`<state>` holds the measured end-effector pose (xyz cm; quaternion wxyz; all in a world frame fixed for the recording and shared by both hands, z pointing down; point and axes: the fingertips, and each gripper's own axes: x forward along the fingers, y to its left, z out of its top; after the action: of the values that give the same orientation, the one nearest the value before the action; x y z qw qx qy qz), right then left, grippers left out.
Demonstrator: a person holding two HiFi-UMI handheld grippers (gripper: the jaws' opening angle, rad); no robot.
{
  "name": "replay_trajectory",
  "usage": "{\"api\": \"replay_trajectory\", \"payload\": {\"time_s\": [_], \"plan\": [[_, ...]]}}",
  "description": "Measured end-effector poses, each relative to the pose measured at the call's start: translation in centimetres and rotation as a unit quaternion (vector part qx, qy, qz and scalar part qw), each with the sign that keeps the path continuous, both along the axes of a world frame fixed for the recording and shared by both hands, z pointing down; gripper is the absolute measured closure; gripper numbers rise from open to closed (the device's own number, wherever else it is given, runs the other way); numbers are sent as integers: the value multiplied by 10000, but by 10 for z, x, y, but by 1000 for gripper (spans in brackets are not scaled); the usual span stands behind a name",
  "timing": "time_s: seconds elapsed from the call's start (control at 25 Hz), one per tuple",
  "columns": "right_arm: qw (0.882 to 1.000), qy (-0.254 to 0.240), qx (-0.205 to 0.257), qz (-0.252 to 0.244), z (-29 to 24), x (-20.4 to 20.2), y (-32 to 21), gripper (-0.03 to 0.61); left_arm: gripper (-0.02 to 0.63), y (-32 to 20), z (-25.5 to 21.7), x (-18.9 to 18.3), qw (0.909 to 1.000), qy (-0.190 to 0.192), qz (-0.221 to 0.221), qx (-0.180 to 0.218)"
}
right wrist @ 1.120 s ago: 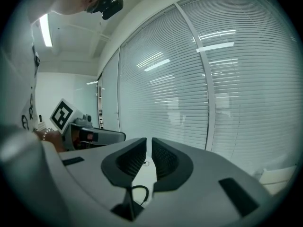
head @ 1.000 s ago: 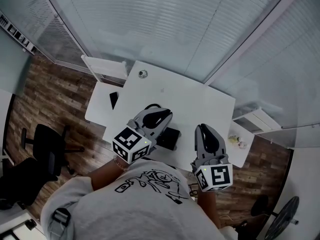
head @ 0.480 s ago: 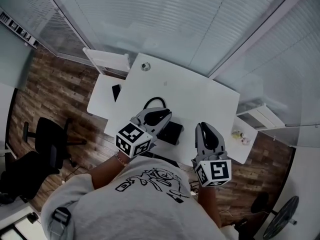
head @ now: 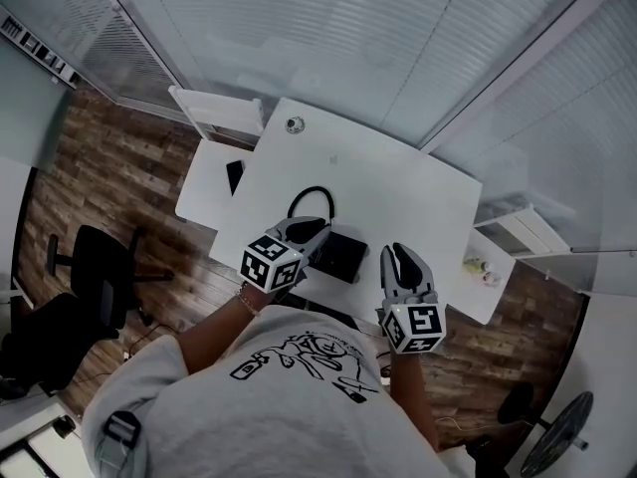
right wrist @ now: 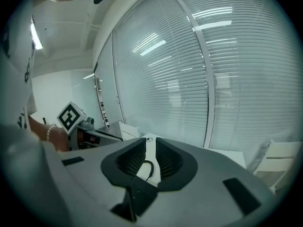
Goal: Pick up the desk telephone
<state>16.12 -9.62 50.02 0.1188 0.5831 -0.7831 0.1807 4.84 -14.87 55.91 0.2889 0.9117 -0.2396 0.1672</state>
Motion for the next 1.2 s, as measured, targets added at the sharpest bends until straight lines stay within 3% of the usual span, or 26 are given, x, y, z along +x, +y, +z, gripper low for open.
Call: {"api": "replay_trajectory", "payload": {"time_s": [0.36,0.6,1.2], "plan": [[9975,-101,-704,-40,69,0,6,505,528,4,72,-15,9977,-401,16,-554],[9931,-72,-1164,-102,115,-4,12,486,518,8,118,-28,9926,-393,-149,-1136],[9791,-526,-1962,-112,184,-10,16,405,423,19,193,-36,9803,-725,16,-1836]]}}
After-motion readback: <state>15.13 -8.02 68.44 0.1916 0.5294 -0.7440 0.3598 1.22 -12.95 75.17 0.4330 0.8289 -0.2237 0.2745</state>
